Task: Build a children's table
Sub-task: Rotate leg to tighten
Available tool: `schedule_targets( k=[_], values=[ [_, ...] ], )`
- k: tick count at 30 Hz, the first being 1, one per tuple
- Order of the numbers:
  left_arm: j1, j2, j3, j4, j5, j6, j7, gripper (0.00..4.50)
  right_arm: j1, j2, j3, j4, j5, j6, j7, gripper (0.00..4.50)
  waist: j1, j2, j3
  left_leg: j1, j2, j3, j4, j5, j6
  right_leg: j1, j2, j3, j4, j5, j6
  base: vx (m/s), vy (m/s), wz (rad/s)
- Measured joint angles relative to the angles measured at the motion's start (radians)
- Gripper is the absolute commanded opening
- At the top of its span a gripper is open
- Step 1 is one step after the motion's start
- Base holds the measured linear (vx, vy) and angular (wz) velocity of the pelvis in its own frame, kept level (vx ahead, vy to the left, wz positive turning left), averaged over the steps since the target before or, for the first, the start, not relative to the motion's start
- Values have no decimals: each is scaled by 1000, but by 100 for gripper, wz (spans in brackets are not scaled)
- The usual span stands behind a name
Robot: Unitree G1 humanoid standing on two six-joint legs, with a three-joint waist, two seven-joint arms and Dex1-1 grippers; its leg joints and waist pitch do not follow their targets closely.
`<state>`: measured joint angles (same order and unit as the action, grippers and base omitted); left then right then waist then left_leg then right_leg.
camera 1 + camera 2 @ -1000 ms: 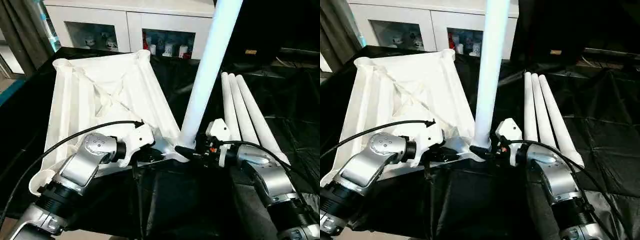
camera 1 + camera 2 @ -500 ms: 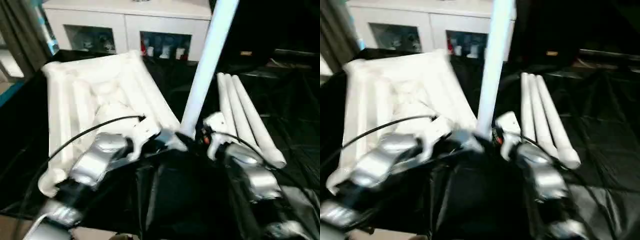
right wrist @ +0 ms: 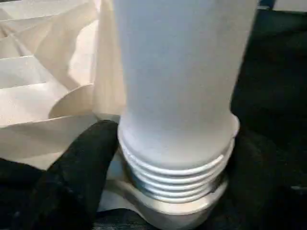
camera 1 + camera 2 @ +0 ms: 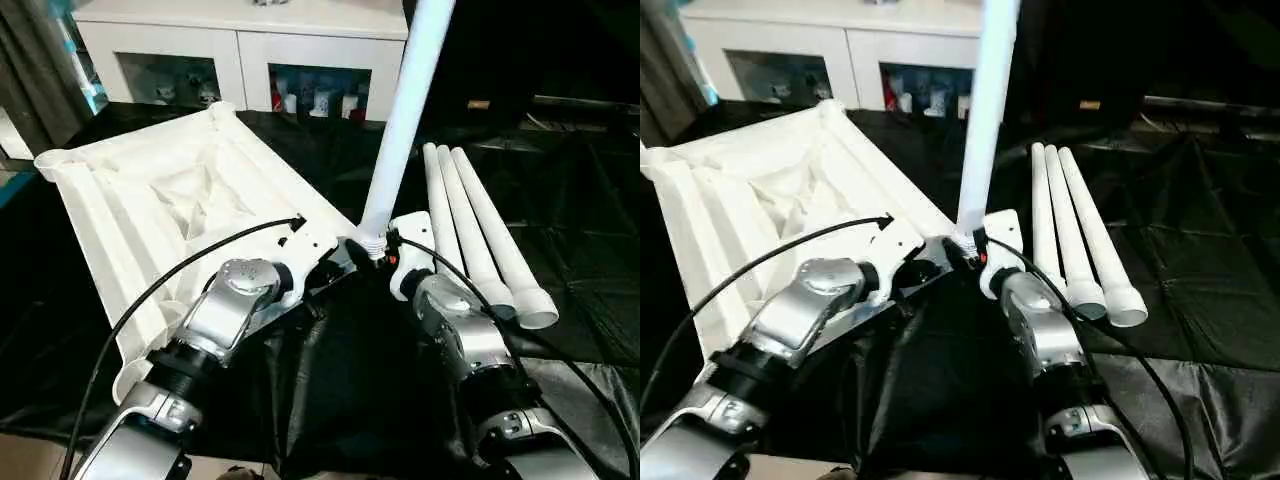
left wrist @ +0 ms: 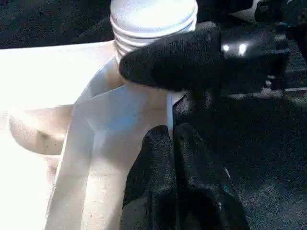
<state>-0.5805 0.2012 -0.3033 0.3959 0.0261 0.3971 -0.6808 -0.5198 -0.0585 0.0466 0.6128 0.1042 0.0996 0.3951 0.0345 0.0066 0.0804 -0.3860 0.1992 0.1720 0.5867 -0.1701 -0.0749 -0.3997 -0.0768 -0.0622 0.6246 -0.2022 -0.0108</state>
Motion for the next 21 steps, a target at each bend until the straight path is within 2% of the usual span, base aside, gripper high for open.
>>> schedule_targets(
  k=[3, 6, 8, 11, 17, 21],
  values=[
    [22, 34, 1, -28, -11, -21, -42, 0, 13, -31, 18, -21, 4, -3, 74, 379, -1, 0, 0, 0, 0, 0, -2, 0, 0, -1, 1, 0, -2, -1, 1, 0, 0, 0],
    [63, 111, -3, -91, -41, -47, -163, 0, 42, -89, 50, -78, 20, 19, 203, 379, 2, 1, 0, -1, 2, 0, -5, 0, 0, -1, 3, -1, -7, -2, 2, 0, 0, 0],
    [74, 137, -8, -111, -52, -57, -208, 0, 54, -108, 54, -102, 34, 30, 251, 379, 8, 1, 1, -3, 3, 1, -7, 0, 0, -1, 3, -2, -10, -2, 2, 0, 0, 0],
    [97, 191, -18, -151, -83, -64, -321, 0, 91, -181, 88, -188, 59, 52, 384, 379, 27, 3, 1, -5, 3, 4, -4, 3, 5, -1, 1, -1, -14, -3, 1, 0, 0, 0],
    [111, 235, -23, -169, -110, -72, -387, 0, 129, -245, 112, -262, 84, 71, 497, 379, 25, 2, 1, -7, 3, 8, 0, 2, 4, -1, 0, 1, -14, -3, 1, 0, 0, 0],
    [113, 245, -23, -170, -110, -73, -403, 0, 133, -256, 114, -283, 93, 91, 528, 344, 26, 2, 1, -5, 4, 8, 0, 1, 3, -1, 0, 0, -9, -3, 1, 0, 0, 0]
  ],
)
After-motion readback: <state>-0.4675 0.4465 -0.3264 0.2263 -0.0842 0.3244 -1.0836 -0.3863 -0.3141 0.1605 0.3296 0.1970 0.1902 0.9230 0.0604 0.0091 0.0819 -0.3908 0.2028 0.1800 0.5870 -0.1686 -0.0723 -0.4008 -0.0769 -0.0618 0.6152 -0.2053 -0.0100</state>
